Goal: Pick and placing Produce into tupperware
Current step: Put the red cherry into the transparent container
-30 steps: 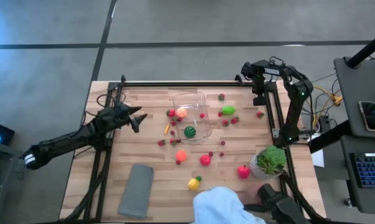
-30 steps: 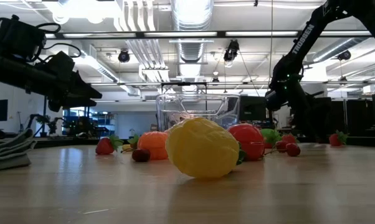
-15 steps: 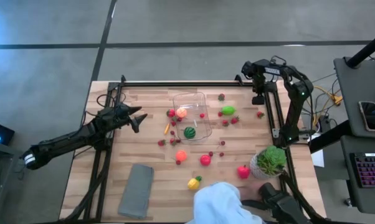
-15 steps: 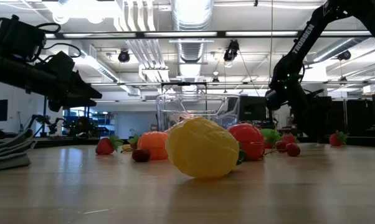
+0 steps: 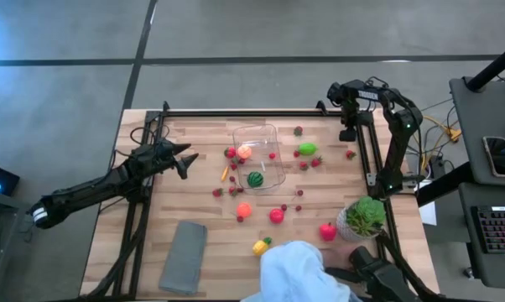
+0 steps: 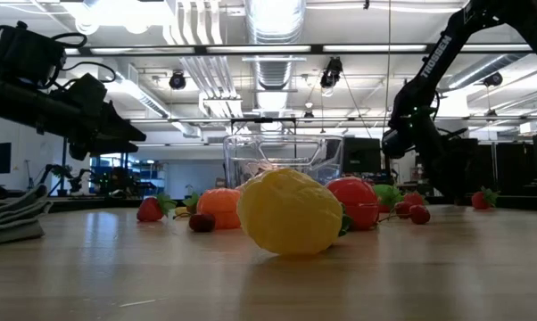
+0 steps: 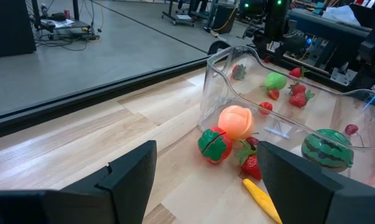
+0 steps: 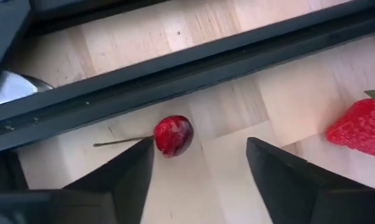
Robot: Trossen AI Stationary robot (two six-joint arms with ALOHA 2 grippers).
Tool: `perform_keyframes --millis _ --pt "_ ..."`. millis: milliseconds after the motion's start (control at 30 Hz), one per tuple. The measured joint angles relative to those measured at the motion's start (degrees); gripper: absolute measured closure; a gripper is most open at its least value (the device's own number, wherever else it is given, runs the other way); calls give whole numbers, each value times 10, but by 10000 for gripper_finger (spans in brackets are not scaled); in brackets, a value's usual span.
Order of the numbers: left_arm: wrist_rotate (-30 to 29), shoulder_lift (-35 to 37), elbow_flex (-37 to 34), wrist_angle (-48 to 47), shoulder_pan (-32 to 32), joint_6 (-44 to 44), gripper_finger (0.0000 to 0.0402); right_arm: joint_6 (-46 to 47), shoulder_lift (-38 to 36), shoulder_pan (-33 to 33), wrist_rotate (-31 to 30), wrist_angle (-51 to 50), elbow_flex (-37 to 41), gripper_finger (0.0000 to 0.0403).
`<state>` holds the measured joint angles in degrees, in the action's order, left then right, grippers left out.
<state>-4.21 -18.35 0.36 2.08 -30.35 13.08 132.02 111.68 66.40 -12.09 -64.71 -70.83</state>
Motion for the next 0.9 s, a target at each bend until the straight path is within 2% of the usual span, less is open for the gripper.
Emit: perform_keyframes --millis 200,333,600,900 --pt "0 0 0 0 0 0 139 12 0 -5 3 -8 0 240" --pt "0 0 0 0 0 0 139 19 -2 -5 2 -12 0 265" --pt "-3 0 0 0 0 0 139 32 -2 1 -30 -39 -14 251" --pt "-2 0 0 0 0 0 139 43 -2 4 -10 -41 -4 232"
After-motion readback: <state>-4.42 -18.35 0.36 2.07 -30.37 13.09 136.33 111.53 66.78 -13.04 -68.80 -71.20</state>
